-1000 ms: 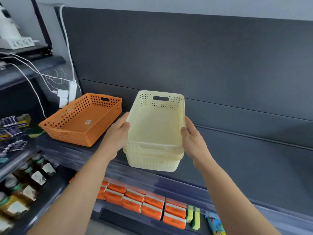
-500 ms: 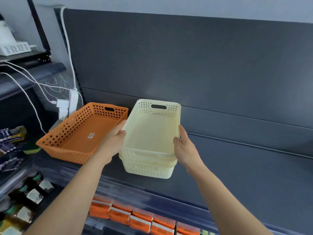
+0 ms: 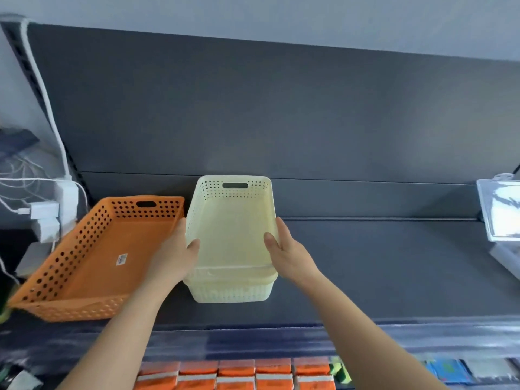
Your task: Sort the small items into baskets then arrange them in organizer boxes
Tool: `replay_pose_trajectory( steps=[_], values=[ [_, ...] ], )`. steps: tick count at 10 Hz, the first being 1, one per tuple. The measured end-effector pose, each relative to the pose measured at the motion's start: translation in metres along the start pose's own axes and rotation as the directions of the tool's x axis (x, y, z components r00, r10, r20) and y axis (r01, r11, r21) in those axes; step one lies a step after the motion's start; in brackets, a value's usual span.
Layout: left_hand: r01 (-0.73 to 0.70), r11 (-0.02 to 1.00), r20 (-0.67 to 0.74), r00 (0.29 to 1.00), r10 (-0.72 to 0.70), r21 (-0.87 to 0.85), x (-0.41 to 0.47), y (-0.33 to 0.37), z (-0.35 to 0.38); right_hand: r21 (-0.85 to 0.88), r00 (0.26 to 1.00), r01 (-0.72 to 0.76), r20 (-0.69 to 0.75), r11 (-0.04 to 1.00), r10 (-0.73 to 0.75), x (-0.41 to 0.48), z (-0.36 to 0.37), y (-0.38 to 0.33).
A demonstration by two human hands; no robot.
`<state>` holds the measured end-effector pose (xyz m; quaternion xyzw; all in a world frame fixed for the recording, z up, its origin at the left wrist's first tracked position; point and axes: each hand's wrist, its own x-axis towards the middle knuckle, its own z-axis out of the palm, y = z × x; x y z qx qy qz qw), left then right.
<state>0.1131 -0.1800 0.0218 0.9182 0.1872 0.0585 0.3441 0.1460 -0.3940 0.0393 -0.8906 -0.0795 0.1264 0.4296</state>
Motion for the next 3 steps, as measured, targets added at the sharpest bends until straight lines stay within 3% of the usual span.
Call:
replay_pose_trajectory(
  steps=[1,3],
  values=[
    [-0.039,0.998,0.021,0.999,0.038,0.053,-0.004,0.0,-0.006,-0.016,0.999,0.04,-0.022,0.999,-0.041,-0.015,-0.009,-0.001],
    [-0.143,0.967,-0.124,0.977,0.171,0.209,-0.029,0.027,-0.009,-0.111,0.995,0.053,-0.075,0.992,-0.061,-0.052,-0.039,0.025]
  ],
)
